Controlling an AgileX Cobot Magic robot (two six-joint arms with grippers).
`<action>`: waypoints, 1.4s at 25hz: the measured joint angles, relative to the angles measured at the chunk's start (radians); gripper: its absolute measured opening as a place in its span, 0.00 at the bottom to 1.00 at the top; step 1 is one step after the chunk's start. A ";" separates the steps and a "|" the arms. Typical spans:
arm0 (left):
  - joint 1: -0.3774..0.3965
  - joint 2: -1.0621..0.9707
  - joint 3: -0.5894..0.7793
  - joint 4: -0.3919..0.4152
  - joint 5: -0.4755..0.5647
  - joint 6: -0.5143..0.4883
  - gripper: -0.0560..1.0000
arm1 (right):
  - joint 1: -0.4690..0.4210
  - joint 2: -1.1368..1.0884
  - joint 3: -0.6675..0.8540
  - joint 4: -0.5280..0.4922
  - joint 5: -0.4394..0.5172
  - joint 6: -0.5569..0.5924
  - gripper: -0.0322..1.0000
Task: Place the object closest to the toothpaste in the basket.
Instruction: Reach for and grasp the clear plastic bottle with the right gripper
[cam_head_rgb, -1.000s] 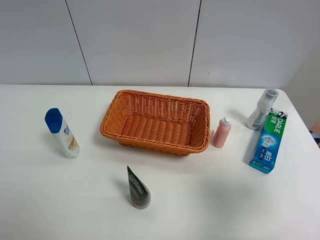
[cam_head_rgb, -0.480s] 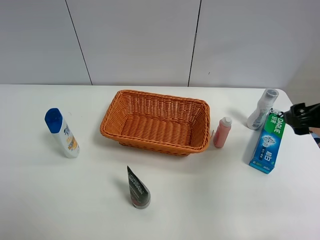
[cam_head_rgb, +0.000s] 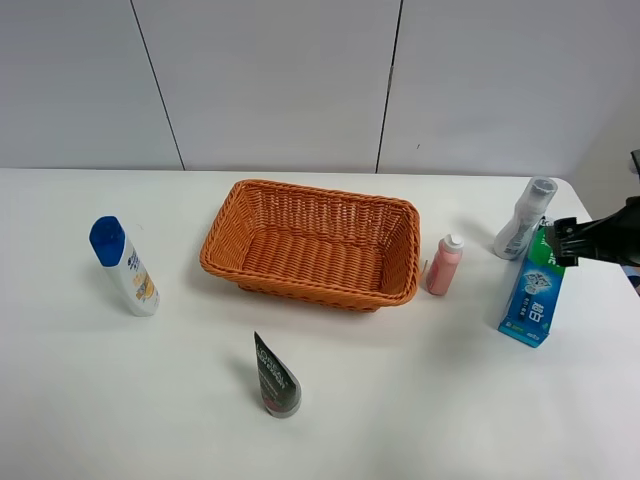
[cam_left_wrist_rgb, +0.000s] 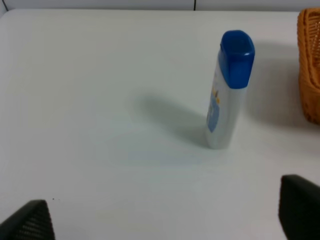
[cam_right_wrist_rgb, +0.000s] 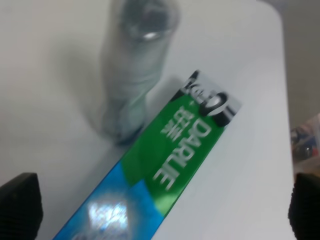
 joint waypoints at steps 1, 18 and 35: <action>0.000 0.000 0.000 0.000 0.000 0.000 0.90 | -0.014 0.031 0.001 0.000 -0.039 0.000 0.99; 0.000 0.000 0.000 0.000 0.000 0.000 0.90 | -0.023 0.494 -0.036 -0.002 -0.596 -0.015 0.95; 0.000 0.000 0.000 0.000 0.000 0.000 0.90 | -0.023 0.639 -0.176 -0.056 -0.644 0.055 0.45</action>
